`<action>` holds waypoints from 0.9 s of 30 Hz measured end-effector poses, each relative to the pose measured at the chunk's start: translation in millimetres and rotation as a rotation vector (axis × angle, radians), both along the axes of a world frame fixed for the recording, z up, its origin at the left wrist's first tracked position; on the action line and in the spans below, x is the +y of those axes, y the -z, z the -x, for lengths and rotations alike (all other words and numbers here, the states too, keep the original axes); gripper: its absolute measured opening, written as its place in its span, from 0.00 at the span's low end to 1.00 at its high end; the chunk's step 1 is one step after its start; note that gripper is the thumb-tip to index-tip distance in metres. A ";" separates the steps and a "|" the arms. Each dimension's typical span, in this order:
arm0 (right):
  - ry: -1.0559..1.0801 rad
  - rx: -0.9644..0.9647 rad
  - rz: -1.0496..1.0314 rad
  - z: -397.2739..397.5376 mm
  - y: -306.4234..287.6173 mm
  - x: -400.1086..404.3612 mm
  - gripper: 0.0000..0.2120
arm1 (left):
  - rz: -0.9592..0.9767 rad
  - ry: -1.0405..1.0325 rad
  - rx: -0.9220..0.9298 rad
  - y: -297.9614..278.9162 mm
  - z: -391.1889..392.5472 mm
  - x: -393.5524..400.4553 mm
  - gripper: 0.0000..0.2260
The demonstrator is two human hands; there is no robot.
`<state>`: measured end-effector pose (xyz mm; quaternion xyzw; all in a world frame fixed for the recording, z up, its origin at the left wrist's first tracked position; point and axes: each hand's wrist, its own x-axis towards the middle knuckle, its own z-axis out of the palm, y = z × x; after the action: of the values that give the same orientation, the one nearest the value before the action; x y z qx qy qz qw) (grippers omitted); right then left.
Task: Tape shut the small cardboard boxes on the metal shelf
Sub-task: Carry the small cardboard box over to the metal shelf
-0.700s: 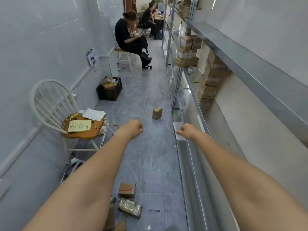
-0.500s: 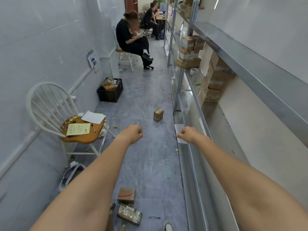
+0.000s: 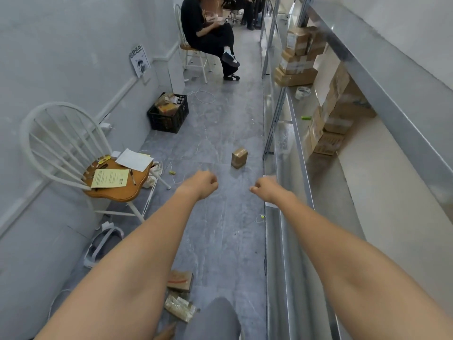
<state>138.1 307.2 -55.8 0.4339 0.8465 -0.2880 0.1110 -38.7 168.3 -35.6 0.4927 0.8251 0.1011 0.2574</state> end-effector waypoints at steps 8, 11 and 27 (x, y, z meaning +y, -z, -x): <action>-0.015 -0.057 0.040 58.5 22.3 73.2 0.17 | 0.099 0.006 0.002 33.3 66.6 67.2 0.09; 0.022 -0.032 0.018 84.2 26.5 107.1 0.17 | 0.090 0.013 -0.010 37.2 94.7 104.6 0.10; 0.081 0.017 0.091 182.4 45.0 258.3 0.20 | 0.142 0.019 -0.124 61.4 180.3 271.8 0.11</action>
<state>-44.3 565.5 -100.8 0.4597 0.8153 -0.3339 0.1117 -219.1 440.1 -97.0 0.4738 0.8080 0.0704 0.3431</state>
